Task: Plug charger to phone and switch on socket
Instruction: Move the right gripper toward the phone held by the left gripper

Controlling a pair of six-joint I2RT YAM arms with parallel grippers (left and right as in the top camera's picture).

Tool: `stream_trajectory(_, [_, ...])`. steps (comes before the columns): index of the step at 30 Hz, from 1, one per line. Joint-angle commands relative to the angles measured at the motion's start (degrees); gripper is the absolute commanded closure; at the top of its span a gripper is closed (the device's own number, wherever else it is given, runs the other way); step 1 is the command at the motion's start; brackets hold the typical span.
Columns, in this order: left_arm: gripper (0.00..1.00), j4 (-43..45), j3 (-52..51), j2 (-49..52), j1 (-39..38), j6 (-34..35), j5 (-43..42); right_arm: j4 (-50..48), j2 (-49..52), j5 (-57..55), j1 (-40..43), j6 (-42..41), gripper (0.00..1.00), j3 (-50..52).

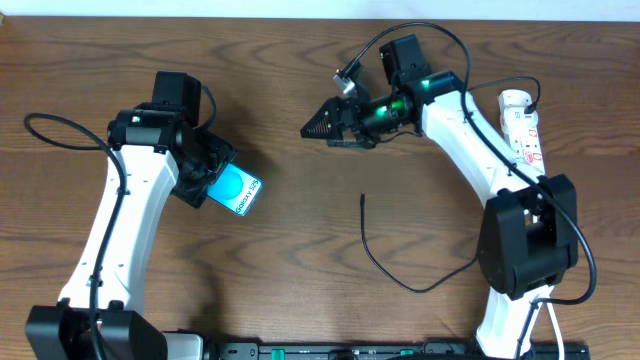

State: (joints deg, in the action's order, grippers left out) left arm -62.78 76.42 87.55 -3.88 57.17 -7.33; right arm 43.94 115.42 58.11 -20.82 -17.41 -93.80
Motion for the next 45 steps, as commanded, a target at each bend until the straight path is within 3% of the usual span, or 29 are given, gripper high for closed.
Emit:
stream_trajectory(1, [0.93, -0.04, 0.50, -0.57, -0.07, 0.52, 0.55, -0.02, -0.11, -1.66, -1.05, 0.72, 0.01, -0.92])
stream_trajectory(10, [0.93, -0.02, 0.50, -0.57, -0.07, 0.52, 0.55, 3.43, -0.11, -8.09, -1.03, 0.74, 0.02, -0.92])
stream_trajectory(32, [0.93, 1.44, 0.50, 0.17, -0.07, 2.10, 0.55, 0.66, -0.11, -3.52, -3.76, 1.38, 0.01, -0.92])
stream_trajectory(42, [0.93, 3.15, 0.52, 5.01, -0.07, 11.87, -5.29, -1.53, -0.11, -3.50, -6.73, 1.09, 0.02, -0.92])
stream_trajectory(45, [0.93, 3.37, 0.50, 6.16, -0.07, 18.27, -7.32, -1.53, -0.11, -3.52, -6.71, 0.66, 0.04, -0.92])
